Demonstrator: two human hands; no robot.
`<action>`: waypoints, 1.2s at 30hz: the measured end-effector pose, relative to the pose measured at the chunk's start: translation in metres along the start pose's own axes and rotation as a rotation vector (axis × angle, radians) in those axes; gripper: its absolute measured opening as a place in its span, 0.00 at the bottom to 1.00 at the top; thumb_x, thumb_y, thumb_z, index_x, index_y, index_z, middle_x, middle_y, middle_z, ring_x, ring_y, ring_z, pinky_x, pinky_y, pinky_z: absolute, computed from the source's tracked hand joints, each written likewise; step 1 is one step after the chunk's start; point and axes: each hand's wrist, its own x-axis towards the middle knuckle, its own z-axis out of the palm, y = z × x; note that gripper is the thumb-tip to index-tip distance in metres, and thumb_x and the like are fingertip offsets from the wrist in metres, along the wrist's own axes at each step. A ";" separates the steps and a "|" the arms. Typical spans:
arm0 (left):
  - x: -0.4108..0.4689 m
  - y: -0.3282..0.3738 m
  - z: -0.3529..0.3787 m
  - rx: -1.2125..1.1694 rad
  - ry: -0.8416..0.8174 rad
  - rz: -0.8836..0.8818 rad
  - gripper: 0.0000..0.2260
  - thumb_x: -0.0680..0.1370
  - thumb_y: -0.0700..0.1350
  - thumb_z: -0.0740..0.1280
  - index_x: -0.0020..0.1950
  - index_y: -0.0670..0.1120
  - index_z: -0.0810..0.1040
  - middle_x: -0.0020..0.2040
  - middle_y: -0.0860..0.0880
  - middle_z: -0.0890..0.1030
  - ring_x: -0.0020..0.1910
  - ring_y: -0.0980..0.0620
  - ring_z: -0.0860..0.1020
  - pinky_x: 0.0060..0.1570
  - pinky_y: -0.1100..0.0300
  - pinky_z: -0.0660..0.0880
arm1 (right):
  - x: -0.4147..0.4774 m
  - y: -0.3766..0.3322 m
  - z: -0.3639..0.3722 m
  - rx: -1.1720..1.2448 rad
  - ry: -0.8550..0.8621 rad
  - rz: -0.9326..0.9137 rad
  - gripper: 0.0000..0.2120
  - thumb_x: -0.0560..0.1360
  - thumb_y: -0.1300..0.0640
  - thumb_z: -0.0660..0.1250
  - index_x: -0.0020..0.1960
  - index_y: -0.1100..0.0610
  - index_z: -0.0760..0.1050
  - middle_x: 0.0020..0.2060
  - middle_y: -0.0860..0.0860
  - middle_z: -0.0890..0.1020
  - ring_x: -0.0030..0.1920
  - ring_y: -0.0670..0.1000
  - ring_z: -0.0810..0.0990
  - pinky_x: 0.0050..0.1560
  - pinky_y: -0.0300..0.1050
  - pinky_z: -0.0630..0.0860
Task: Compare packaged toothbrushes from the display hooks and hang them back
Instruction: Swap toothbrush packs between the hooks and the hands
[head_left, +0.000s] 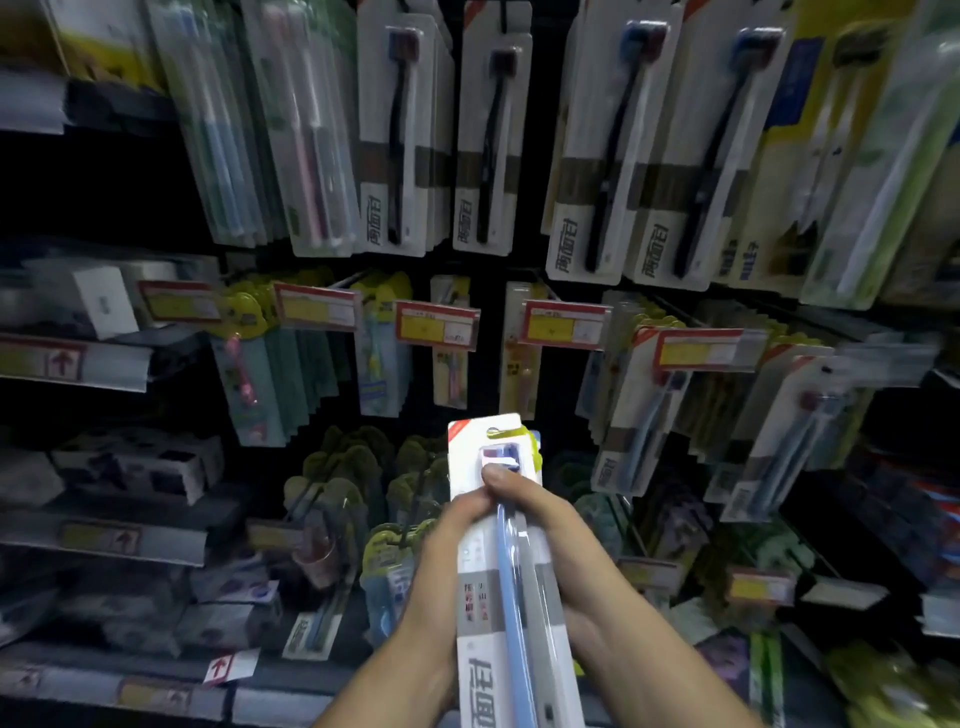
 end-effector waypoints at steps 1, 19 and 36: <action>0.002 -0.001 0.003 0.085 -0.009 0.022 0.12 0.86 0.44 0.61 0.49 0.40 0.80 0.38 0.45 0.85 0.29 0.59 0.84 0.35 0.66 0.78 | 0.003 0.001 -0.001 0.008 0.023 0.018 0.30 0.65 0.53 0.84 0.63 0.62 0.82 0.52 0.62 0.84 0.50 0.62 0.85 0.54 0.54 0.80; 0.001 -0.008 -0.011 0.593 0.094 -0.005 0.46 0.65 0.74 0.74 0.79 0.67 0.61 0.75 0.53 0.75 0.70 0.49 0.78 0.64 0.45 0.78 | 0.044 -0.012 -0.005 -0.134 0.027 0.021 0.29 0.73 0.39 0.74 0.63 0.59 0.82 0.51 0.61 0.86 0.43 0.60 0.86 0.44 0.50 0.85; -0.003 0.018 0.004 0.779 0.327 0.177 0.18 0.88 0.43 0.52 0.40 0.44 0.68 0.30 0.42 0.73 0.26 0.50 0.76 0.16 0.69 0.66 | 0.035 0.000 0.008 -0.520 0.134 -0.242 0.09 0.79 0.59 0.69 0.58 0.58 0.81 0.43 0.49 0.88 0.40 0.47 0.86 0.34 0.35 0.77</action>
